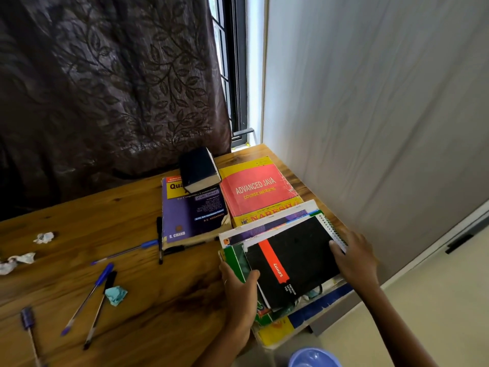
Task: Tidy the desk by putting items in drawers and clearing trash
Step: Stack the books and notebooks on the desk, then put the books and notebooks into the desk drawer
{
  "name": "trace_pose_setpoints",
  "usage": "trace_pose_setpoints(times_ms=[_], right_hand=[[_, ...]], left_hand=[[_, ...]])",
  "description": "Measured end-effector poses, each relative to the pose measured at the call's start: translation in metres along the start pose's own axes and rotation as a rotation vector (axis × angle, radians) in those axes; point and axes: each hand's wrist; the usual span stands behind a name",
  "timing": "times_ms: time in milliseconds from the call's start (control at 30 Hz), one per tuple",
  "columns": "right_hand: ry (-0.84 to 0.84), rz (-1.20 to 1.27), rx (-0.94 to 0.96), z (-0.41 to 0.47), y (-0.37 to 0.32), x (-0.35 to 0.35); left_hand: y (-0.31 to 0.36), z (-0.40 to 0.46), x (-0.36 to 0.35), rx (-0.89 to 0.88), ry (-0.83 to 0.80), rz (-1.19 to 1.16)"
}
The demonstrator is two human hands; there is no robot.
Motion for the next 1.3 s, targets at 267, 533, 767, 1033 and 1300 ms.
trace_pose_setpoints(times_ms=[267, 533, 767, 1033, 1300], right_hand=[[0.375, 0.306, -0.245, -0.055, 0.024, -0.018], [0.145, 0.88, -0.929, -0.088, 0.05, -0.086], [-0.496, 1.422, -1.03, -0.089, 0.05, -0.13], [-0.593, 1.612, -0.934, -0.094, 0.056, -0.155], [-0.642, 1.59, -0.966, -0.113, 0.073, -0.148]], left_hand=[[-0.029, -0.023, 0.016, -0.36, 0.286, 0.228], [-0.09, -0.049, 0.032, -0.472, 0.199, 0.563], [-0.109, -0.07, 0.046, -0.49, 0.14, 0.962], [-0.128, -0.094, 0.055, -0.493, 0.148, 1.088], [-0.129, -0.097, 0.054, -0.496, 0.172, 1.131]])
Point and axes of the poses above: each hand's wrist, its own z-axis towards the middle knuckle, its own x-axis out of the back of the hand, y = z × x, and after that the axes turned 4 degrees about -y, right-handed
